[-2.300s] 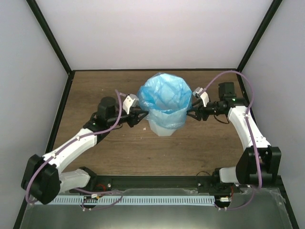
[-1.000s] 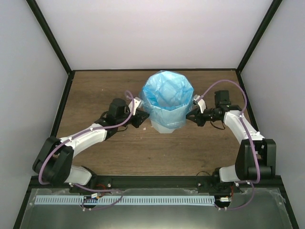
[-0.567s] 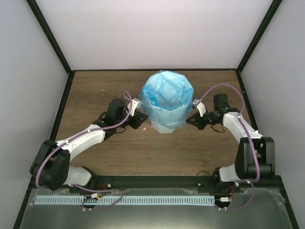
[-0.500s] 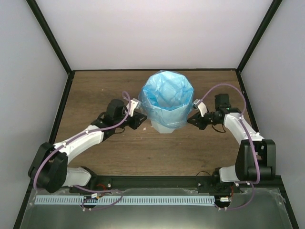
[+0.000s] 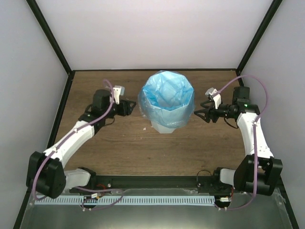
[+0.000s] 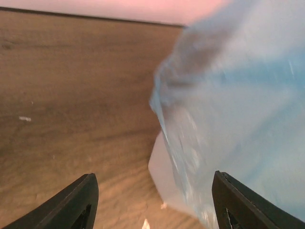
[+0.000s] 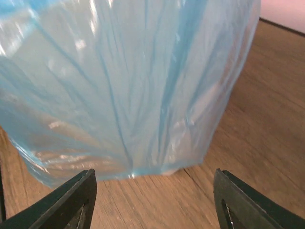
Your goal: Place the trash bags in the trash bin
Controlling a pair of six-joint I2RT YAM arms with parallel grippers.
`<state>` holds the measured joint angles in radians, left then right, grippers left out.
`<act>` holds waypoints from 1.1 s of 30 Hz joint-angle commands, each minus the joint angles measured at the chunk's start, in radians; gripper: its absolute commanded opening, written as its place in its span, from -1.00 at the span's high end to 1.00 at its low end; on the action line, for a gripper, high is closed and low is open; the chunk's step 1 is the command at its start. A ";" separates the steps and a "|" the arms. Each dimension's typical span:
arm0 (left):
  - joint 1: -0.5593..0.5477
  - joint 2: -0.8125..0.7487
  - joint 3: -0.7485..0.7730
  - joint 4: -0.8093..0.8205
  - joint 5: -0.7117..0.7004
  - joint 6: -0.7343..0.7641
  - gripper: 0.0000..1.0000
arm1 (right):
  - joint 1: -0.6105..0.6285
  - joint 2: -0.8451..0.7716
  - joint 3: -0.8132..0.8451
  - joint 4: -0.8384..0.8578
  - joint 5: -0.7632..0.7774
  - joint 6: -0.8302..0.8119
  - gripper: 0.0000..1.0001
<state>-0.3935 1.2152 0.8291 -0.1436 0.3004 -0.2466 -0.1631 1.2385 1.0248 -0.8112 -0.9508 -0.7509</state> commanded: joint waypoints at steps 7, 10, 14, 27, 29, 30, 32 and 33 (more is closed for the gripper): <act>0.129 0.305 0.134 0.428 0.268 -0.507 -0.40 | 0.107 0.117 0.086 0.033 -0.117 0.027 -0.13; 0.117 0.386 0.145 0.566 0.329 -0.615 -0.31 | 0.120 0.140 0.082 0.033 -0.121 0.022 0.13; 0.086 0.437 0.130 0.761 0.392 -0.729 -0.17 | 0.126 0.144 0.073 0.048 -0.130 0.032 0.40; 0.049 0.481 0.023 0.804 0.358 -0.757 0.92 | 0.131 0.160 0.007 0.134 -0.088 0.106 0.99; 0.044 0.484 -0.012 0.796 0.356 -0.734 0.92 | 0.131 0.168 -0.010 0.145 -0.078 0.114 0.99; 0.042 0.485 -0.028 0.799 0.357 -0.730 0.92 | 0.131 0.171 -0.015 0.147 -0.074 0.118 0.99; 0.042 0.484 -0.060 0.803 0.358 -0.724 0.92 | 0.132 0.173 -0.027 0.158 -0.066 0.124 0.99; 0.041 0.482 -0.070 0.802 0.358 -0.720 0.92 | 0.131 0.173 -0.031 0.162 -0.063 0.127 0.99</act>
<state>-0.3454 1.6882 0.8047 0.6590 0.6666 -1.0149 -0.0414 1.4036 1.0065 -0.6834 -1.0317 -0.6453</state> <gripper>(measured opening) 0.041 0.012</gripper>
